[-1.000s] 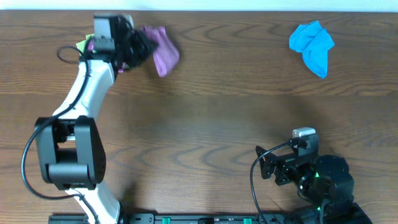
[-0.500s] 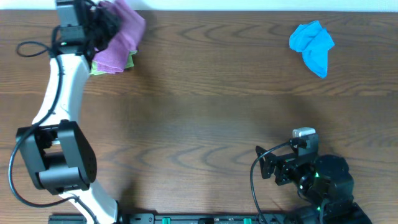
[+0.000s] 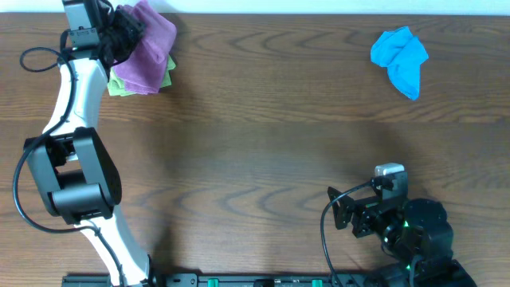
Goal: Fold the cloth
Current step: 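Carry the folded cloth with the left gripper onto the cloth stack, then lower the cloth onto the stack and open the left gripper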
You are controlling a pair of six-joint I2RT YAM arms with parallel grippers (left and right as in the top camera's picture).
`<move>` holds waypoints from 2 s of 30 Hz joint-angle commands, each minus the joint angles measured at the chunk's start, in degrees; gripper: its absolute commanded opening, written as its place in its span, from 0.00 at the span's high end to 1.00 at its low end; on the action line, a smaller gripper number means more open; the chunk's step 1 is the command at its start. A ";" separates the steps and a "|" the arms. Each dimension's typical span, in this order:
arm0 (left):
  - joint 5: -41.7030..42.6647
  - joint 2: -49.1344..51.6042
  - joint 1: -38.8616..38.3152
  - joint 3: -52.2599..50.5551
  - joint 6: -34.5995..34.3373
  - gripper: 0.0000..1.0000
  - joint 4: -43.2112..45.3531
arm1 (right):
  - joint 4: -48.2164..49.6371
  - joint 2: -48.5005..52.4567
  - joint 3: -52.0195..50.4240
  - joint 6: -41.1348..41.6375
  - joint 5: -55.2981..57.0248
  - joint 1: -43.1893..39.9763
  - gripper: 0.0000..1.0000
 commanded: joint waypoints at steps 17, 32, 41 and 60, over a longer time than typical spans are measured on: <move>-7.58 2.19 3.52 1.75 12.46 0.94 -14.88 | -0.07 -0.31 -0.35 0.74 0.00 -0.37 0.01; -11.15 2.45 3.58 1.75 15.26 0.49 -12.28 | -0.07 -0.31 -0.35 0.74 0.00 -0.37 0.01; -11.10 2.10 5.49 1.79 15.26 0.21 -12.04 | -0.07 -0.31 -0.35 0.74 0.00 -0.37 0.01; 0.66 -5.51 9.38 1.81 14.84 0.94 -13.81 | -0.07 -0.31 -0.35 0.74 0.00 -0.37 0.01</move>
